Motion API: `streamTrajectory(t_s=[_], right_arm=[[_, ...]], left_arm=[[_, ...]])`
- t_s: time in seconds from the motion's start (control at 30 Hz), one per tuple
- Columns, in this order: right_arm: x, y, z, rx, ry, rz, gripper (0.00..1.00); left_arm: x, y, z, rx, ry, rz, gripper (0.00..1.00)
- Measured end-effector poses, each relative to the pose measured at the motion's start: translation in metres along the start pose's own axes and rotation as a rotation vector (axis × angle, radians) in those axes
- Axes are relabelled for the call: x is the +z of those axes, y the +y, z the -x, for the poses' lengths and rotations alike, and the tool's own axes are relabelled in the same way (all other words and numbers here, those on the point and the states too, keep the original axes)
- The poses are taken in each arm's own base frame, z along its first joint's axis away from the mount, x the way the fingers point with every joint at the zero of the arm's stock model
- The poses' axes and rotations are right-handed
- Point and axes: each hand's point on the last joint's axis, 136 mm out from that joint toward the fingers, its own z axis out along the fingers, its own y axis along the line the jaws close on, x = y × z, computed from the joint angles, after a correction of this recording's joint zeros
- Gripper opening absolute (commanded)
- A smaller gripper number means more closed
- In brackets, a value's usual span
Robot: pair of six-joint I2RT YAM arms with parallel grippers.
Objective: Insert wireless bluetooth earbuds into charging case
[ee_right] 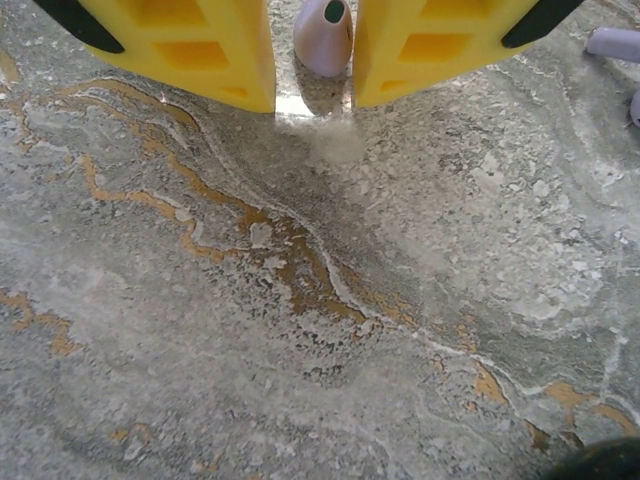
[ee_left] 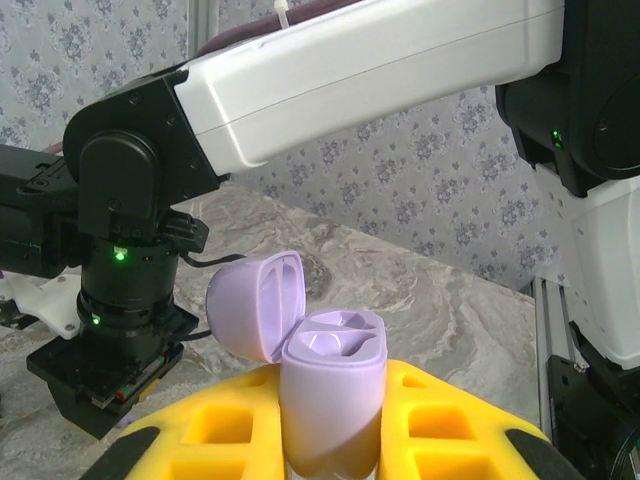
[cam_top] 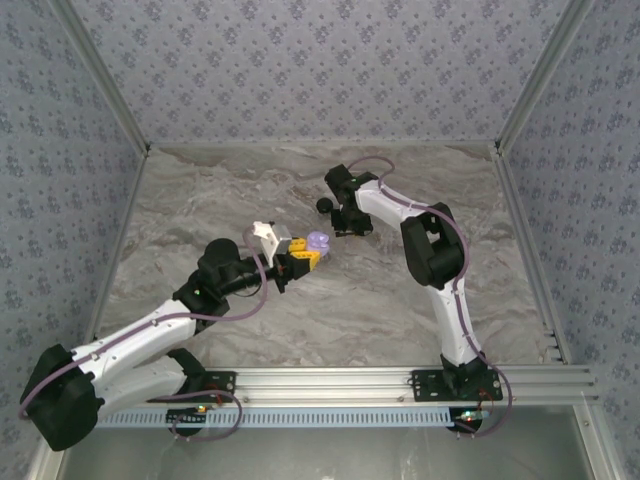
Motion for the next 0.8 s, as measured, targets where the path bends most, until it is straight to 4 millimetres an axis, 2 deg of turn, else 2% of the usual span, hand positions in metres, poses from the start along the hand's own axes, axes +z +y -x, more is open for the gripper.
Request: streamTrajectory(t_s=[0.47,0.8], right_arm=[[-0.0002,0.0045,-0.0027,-0.012,0.003,0.001,0.29],[0.0000,0.0041,-0.0041,-0.019,0.006,-0.005,0.23]], left_arm=[[-0.0001,0.0012,0.0004,0.000,-0.002,0.007,0.10],[-0.0001,0.0013,0.0004,0.000,-0.002,0.008,0.10]])
